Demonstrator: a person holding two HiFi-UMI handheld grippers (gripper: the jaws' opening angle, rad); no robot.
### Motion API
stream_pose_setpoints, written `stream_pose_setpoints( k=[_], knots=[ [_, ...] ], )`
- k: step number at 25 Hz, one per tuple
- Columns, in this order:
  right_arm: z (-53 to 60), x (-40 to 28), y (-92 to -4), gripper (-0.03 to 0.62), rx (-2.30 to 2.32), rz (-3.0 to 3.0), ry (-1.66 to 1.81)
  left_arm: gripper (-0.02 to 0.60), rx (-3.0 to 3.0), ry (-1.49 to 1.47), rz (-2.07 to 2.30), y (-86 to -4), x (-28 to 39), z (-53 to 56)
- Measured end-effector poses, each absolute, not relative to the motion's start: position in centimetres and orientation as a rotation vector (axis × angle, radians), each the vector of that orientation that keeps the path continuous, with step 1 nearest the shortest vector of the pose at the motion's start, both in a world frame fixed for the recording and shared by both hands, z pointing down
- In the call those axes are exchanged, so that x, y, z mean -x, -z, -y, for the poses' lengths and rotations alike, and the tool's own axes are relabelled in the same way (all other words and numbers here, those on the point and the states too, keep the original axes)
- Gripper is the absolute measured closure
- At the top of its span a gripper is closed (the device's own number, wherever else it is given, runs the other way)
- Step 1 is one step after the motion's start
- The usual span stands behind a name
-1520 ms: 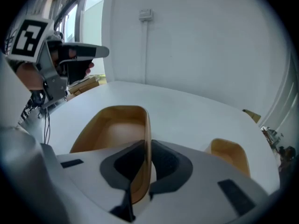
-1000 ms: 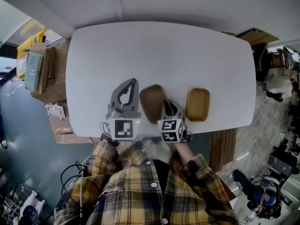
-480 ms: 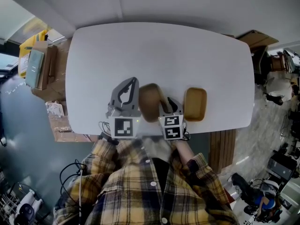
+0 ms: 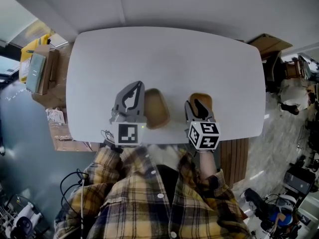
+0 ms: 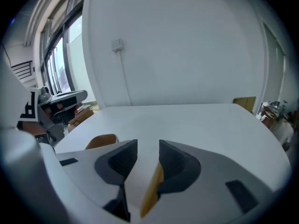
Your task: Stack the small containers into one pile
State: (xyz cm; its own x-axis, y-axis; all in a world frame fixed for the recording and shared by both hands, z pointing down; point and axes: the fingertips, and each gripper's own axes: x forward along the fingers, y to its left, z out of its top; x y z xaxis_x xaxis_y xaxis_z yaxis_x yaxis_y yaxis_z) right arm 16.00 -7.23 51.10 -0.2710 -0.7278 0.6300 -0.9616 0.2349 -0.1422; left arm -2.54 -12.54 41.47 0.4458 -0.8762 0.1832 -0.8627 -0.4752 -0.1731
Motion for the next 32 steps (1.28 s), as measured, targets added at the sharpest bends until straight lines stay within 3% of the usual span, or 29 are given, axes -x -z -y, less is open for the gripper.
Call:
stream_pose_setpoints(
  k=[10, 18, 20, 22, 32],
  knots=[
    [4.2, -28.3, -55.7, 0.454, -1.651, 1.81, -0.813, 0.563, 2.58, 0.488, -1.486, -41.5, 0.7, 11.4],
    [2.8, -28.5, -59.1, 0.459, -1.614, 1.792, -0.954, 0.563, 2.575, 0.484, -1.539, -41.4, 0.5, 10.9],
    [2.8, -28.6, -59.5, 0.484, -1.613, 1.775, -0.961, 0.563, 2.56, 0.499, -1.529, -41.5, 0.7, 10.9],
    [2.7, -28.7, -59.7, 0.55, -1.621, 1.762, -0.98, 0.563, 2.548, 0.514, -1.523, -41.5, 0.9, 10.8],
    [5.4, -26.5, -55.4, 0.566, -1.684, 1.935, -1.197, 0.563, 2.533, 0.488, -1.618, -41.3, 2.7, 10.4]
  ],
)
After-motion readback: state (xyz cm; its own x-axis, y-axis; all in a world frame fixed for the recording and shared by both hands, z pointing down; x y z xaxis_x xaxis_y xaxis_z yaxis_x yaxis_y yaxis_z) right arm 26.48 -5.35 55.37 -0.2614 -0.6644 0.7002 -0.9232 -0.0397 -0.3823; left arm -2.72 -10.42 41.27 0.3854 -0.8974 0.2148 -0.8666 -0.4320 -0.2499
